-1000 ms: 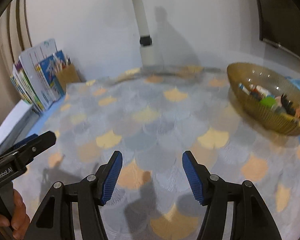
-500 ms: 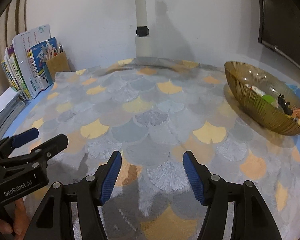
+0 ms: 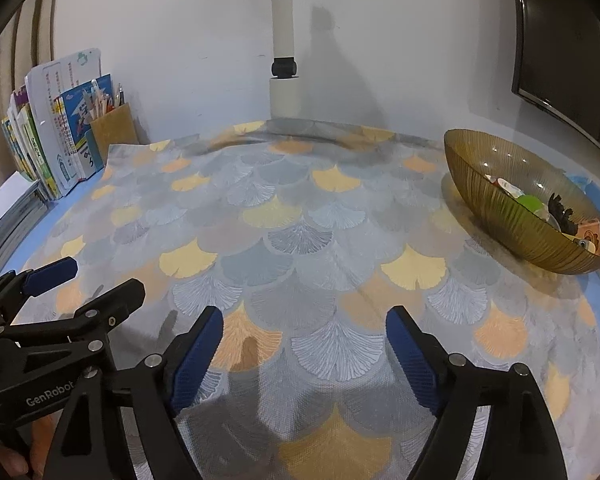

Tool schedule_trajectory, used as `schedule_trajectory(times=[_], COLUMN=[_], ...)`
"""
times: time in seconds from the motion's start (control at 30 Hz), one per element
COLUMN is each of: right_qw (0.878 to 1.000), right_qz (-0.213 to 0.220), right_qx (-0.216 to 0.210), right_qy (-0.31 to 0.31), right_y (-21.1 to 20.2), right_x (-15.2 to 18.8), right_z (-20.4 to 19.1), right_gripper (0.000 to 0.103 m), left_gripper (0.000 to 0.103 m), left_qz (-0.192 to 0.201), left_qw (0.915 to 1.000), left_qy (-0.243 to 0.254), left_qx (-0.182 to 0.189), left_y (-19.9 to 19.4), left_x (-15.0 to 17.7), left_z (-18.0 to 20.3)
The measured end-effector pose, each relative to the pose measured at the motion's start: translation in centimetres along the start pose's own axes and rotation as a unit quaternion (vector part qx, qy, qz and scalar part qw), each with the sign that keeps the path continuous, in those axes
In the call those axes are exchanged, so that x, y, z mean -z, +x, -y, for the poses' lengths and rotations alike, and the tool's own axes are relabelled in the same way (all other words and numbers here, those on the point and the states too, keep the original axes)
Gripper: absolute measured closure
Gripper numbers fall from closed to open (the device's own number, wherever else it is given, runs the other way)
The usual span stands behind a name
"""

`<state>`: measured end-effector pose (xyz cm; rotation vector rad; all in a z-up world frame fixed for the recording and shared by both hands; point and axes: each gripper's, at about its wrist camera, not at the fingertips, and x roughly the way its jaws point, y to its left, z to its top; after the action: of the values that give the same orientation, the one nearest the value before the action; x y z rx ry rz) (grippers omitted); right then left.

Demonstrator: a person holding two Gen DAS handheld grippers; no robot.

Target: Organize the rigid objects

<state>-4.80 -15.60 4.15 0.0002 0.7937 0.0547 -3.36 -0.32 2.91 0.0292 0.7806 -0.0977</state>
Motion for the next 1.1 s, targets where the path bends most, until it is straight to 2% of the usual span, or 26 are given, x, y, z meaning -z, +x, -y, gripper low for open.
schedule_trajectory(times=[0.23, 0.87, 1.1], right_qw=[1.000, 1.000, 0.999], right_qz=[-0.005, -0.021, -0.029], right_qx=[0.000, 0.002, 0.002], right_qy=[0.008, 0.019, 0.019], right_y=[0.12, 0.63, 0.98], right_x=[-0.06, -0.14, -0.21], right_z=[0.26, 0.85, 1.01], right_gripper=[0.018, 0.013, 0.013], left_gripper=[0.015, 0.013, 0.005], left_qz=[-0.004, 0.015, 0.004], left_qw=[1.0000, 0.9998, 0.9997], left_qy=[0.001, -0.010, -0.018], left_qx=[-0.006, -0.003, -0.013], left_y=[0.15, -0.46, -0.13], left_x=[-0.02, 0.04, -0.13], left_z=[0.13, -0.20, -0.47])
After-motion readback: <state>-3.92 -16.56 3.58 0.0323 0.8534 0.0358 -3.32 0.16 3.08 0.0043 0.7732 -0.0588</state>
